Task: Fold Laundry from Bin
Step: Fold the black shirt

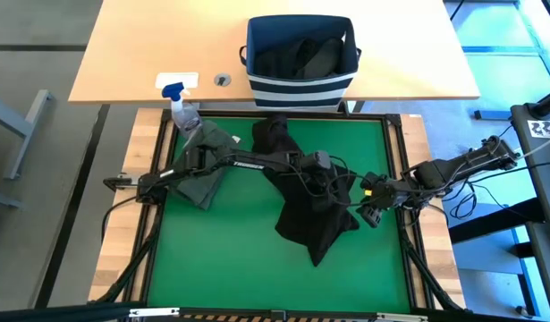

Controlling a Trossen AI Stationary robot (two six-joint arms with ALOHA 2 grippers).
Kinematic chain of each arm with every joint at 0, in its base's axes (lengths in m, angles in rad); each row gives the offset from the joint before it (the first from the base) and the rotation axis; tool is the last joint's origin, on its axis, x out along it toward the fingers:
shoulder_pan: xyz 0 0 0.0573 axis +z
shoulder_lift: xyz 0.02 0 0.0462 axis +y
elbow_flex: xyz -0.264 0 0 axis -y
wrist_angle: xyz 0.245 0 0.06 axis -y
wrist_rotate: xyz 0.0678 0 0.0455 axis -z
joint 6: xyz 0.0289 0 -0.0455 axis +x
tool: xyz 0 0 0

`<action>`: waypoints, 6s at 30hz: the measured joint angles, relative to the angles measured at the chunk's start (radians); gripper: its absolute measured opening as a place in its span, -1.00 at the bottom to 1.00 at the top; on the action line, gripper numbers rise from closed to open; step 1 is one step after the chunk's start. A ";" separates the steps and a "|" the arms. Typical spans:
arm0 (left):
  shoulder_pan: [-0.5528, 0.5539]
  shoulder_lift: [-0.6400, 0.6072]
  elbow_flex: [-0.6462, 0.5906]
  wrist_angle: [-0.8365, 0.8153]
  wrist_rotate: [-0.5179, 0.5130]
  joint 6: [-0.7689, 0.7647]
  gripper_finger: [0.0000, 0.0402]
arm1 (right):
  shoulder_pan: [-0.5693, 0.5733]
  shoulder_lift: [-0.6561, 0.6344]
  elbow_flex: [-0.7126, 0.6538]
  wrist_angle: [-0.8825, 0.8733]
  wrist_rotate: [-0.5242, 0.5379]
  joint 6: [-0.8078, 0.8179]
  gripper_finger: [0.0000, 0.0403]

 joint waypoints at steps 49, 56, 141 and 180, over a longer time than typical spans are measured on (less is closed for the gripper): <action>0.166 -0.682 0.026 -0.076 -0.285 0.311 -0.97 | -0.092 0.172 -0.088 0.429 0.506 -0.527 0.27; 0.166 -0.682 0.026 -0.076 -0.271 0.336 -0.97 | -0.271 0.265 -0.088 0.516 0.321 -0.648 0.10; -0.062 -0.826 -0.061 -0.917 -0.464 -0.030 -0.08 | -0.396 0.018 0.512 -0.041 -0.116 -1.065 -0.97; -0.121 -0.876 -0.372 -0.801 -0.549 -0.084 -0.08 | -0.396 0.018 0.513 -0.041 -0.116 -1.076 -0.97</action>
